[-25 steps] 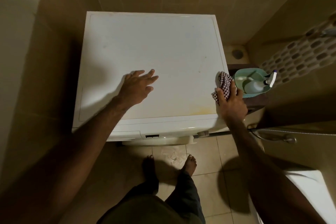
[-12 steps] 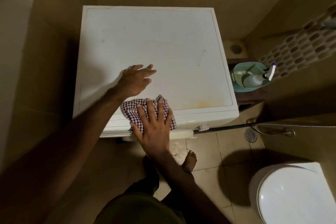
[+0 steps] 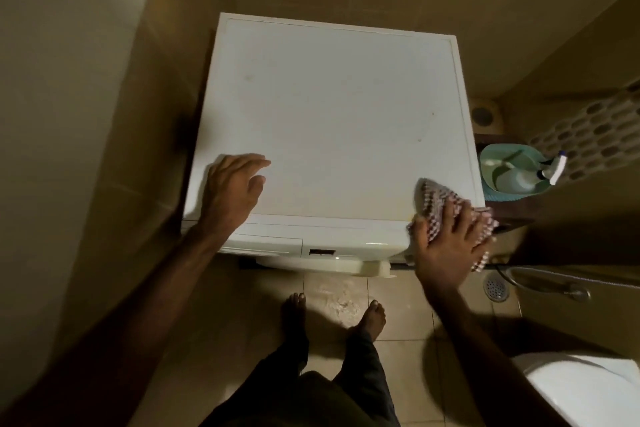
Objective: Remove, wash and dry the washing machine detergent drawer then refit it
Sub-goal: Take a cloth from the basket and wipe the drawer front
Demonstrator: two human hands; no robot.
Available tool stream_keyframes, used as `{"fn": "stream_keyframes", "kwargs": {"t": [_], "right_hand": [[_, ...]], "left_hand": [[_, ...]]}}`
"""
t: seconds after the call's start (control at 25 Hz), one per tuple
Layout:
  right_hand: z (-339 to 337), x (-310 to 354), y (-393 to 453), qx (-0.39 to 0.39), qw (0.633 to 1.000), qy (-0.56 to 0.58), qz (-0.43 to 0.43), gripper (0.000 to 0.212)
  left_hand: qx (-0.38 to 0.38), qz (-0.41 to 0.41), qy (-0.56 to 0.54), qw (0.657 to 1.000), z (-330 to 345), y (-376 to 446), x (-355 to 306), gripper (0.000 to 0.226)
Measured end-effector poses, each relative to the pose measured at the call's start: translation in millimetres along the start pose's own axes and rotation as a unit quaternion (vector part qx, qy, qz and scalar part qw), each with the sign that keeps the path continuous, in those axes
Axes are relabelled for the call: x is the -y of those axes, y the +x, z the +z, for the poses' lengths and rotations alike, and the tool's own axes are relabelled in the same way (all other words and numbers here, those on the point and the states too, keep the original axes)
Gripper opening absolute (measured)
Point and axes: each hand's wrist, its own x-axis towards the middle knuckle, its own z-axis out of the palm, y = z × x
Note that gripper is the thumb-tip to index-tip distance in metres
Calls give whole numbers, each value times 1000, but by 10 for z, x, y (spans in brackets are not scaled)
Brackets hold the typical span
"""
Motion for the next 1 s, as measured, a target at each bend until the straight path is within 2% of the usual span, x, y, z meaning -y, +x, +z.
{"fn": "stream_keyframes", "kwargs": {"t": [0.2,0.28,0.36,0.4,0.44,0.52,0.6,0.68,0.76,0.84,0.88,0.96,1.0], "right_hand": [[391,1509,-698,18,970,7,-242,84],[466,1825,-926,43,930,-5,-364,82],[495,1671,-914,53,873,-26,-484,81],[481,1486,-825,49,860,-30,-507,81],[448,1292,-725,48,862,-35,-503,79],[368,1041,-518,40,888,-45,-456,76],[340,1208,-341,36,917,-34,-396,73],[347,1736,-235,25,943,-5,-333,71],[365,2328,-265,37,948,21,-316,71],[437,2636,-491,58,919,15,-390,70],[486,2636,-632,67,888,3,-456,70],[519,2432,-750,81,821,-7,-565,71],[513,2300,-685,89,806,-4,-586,71]], "left_hand": [[-74,-44,-21,996,-153,-175,229,26],[-87,-69,-17,994,-205,-244,338,32],[-89,-98,2,991,-277,-309,471,44],[-91,-122,8,988,-312,-335,531,48],[-92,-153,4,984,-337,-359,580,50],[-90,-207,-33,974,-346,-405,621,48],[-98,-261,-130,951,-336,-444,638,46],[-118,-327,-274,897,-341,-475,639,46],[-129,-374,-369,841,-378,-512,644,43],[-135,-388,-427,805,-415,-563,633,40],[-139,-389,-449,792,-430,-586,629,39],[-143,-388,-466,782,-462,-624,648,38],[-139,-387,-469,782,-471,-643,658,38]]}}
